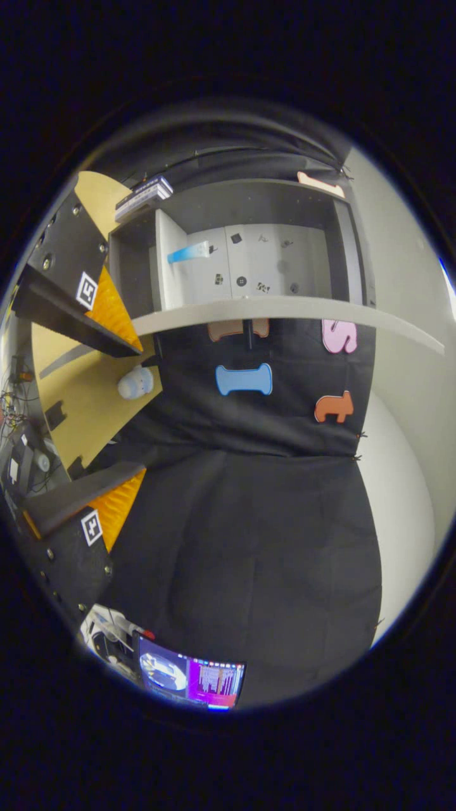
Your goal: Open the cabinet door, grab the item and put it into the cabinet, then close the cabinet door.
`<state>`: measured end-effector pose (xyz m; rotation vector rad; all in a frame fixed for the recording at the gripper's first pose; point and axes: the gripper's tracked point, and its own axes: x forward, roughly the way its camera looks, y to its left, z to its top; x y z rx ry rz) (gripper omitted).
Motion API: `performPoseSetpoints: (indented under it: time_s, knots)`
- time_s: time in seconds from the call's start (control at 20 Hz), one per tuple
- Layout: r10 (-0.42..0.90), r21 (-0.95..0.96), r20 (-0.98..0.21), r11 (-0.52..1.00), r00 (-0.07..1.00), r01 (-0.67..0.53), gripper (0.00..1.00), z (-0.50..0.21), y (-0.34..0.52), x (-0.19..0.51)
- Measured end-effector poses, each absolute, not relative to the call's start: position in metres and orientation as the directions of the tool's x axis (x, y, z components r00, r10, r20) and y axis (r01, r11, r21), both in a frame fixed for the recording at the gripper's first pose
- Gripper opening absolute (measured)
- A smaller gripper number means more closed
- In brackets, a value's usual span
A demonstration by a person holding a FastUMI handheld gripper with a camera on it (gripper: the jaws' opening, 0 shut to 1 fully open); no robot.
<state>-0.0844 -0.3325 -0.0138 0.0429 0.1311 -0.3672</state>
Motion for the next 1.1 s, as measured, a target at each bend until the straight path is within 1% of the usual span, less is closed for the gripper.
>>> performPoseSetpoints:
  time_s: [0.15,0.3,0.5,0.7,0.9,1.1]
  knots:
    - [-0.267,0.052,-0.162,0.959,0.95,0.278,0.99,-0.025,-0.329,-0.056]
    - [-0.216,0.066,-0.157,0.971,0.964,0.229,0.97,-0.024,-0.328,-0.048]
    - [-0.117,0.052,-0.148,0.991,0.982,0.125,0.97,-0.025,-0.319,-0.039]
    - [0.01,0.075,-0.146,0.997,0.989,0.001,0.97,-0.026,-0.286,-0.033]
    - [0.107,0.088,-0.124,0.992,0.987,-0.096,0.97,-0.026,-0.262,-0.031]
    - [0.205,0.143,-0.117,0.972,0.972,-0.188,0.97,-0.029,-0.23,-0.027]
